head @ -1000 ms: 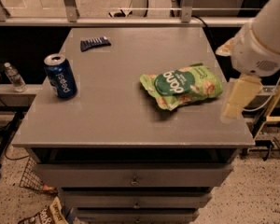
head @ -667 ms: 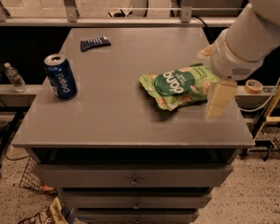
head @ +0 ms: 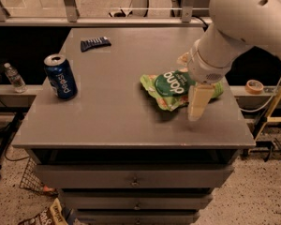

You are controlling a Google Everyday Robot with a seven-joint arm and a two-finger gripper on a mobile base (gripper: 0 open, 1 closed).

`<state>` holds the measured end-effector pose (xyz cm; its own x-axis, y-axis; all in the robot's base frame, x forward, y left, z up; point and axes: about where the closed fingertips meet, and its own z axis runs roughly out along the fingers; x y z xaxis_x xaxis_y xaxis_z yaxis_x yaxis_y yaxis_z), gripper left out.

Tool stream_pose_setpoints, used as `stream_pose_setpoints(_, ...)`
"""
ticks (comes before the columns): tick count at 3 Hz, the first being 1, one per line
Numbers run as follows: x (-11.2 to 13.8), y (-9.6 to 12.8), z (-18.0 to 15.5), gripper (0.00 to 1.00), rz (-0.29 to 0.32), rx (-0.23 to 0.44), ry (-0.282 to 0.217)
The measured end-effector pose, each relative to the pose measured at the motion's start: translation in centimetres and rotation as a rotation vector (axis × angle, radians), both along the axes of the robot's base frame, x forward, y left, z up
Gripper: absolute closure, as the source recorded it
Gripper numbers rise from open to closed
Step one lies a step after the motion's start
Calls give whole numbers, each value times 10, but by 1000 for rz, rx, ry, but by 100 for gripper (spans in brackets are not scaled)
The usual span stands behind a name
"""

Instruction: Move green rice chip bag near pepsi can

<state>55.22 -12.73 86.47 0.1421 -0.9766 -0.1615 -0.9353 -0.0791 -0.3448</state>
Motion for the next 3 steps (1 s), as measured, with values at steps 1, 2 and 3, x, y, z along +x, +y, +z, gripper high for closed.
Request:
stream_pose_setpoints(1,11,15,-13,19,44,0,14)
stream_pose_setpoints(2,15,23,-21,43,69,-6,36)
stream_pose_setpoints(3,18,26,-20,64,77,1,48)
